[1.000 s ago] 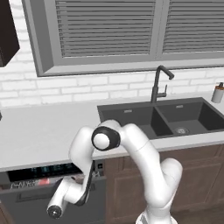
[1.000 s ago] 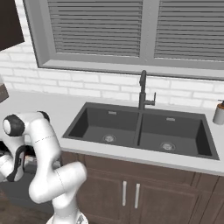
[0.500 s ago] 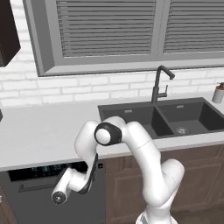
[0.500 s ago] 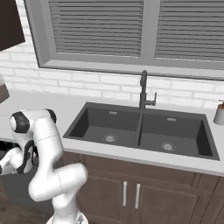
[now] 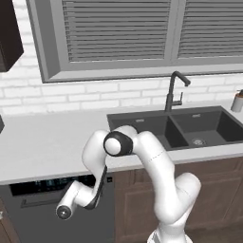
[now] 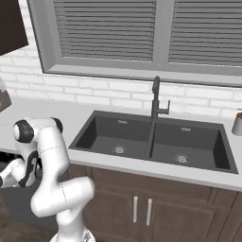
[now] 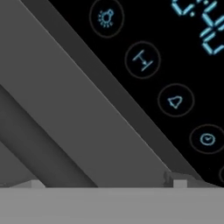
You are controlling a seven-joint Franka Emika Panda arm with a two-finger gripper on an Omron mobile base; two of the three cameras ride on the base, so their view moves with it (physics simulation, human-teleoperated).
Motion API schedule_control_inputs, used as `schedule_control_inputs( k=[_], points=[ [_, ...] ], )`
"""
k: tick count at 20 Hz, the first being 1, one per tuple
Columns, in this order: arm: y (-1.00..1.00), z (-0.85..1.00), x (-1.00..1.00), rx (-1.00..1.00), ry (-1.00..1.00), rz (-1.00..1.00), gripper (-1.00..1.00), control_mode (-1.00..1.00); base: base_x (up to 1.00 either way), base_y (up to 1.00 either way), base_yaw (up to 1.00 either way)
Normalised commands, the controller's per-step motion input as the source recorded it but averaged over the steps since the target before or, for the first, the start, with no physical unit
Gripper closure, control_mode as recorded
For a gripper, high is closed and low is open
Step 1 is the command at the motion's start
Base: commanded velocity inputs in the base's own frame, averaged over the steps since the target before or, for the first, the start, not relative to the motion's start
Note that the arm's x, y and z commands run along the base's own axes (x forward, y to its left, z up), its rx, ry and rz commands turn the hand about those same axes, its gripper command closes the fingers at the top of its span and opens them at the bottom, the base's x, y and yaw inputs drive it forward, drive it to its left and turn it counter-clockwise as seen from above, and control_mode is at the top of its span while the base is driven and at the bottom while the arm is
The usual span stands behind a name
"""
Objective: Pick up the cup and bowl from the counter, place them in the dishwasher, and close the dishwasher door.
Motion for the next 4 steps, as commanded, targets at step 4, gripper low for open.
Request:
schedule_control_inputs(
  k=[4],
  points=[
    [-0.37,-0.01,0.91,0.00,0.00,0.05,-1.00,-1.00,0.00,0.00,0.00]
  ],
)
